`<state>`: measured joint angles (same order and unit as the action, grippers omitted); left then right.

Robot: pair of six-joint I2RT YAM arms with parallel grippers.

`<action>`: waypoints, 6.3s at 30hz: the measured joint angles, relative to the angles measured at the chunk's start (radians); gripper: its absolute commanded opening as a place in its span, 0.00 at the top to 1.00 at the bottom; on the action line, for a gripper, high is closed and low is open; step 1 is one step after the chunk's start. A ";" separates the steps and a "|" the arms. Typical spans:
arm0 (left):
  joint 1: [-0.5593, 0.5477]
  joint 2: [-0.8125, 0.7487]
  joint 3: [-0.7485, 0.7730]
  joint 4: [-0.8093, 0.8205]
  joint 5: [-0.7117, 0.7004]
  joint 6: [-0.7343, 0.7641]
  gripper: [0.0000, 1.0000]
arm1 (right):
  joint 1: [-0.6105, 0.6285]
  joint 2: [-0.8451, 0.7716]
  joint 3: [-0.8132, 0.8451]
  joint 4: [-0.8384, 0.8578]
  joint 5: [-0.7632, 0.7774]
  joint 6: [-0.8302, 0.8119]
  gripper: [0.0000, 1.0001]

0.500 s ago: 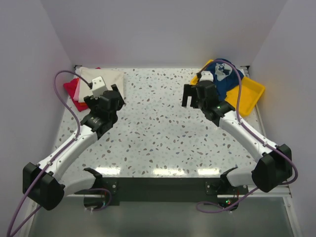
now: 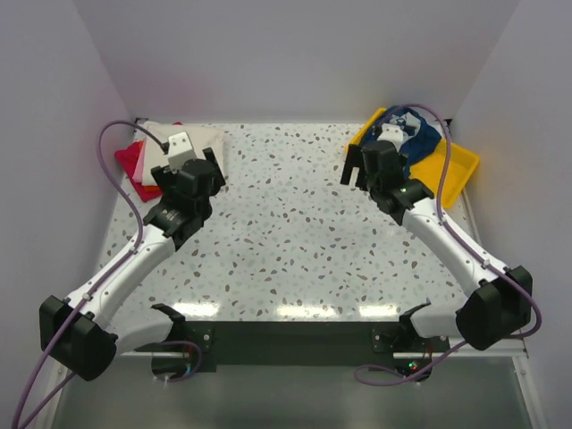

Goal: Fold and stack the t-shirts
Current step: Grab the tshirt from the pile, then move the tshirt to the center of the board, then flatten the tshirt out

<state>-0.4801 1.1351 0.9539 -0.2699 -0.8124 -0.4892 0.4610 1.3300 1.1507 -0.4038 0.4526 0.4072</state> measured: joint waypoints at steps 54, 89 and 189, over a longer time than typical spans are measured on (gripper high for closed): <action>0.000 -0.039 -0.019 0.027 0.280 -0.008 0.00 | -0.402 0.943 0.780 -0.024 -0.102 -0.014 1.00; 0.041 -0.069 -0.135 0.039 0.299 0.064 0.02 | -0.061 0.188 0.264 -0.069 -0.339 -0.031 0.11; -0.217 -0.095 -0.253 -0.219 0.380 -0.127 1.00 | -0.100 0.469 0.086 0.040 -0.632 0.150 0.29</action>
<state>-0.6971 1.0401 0.7013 -0.4885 -0.4324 -0.6163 0.3611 1.7992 1.2369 -0.3634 -0.1799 0.5568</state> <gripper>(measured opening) 0.012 0.712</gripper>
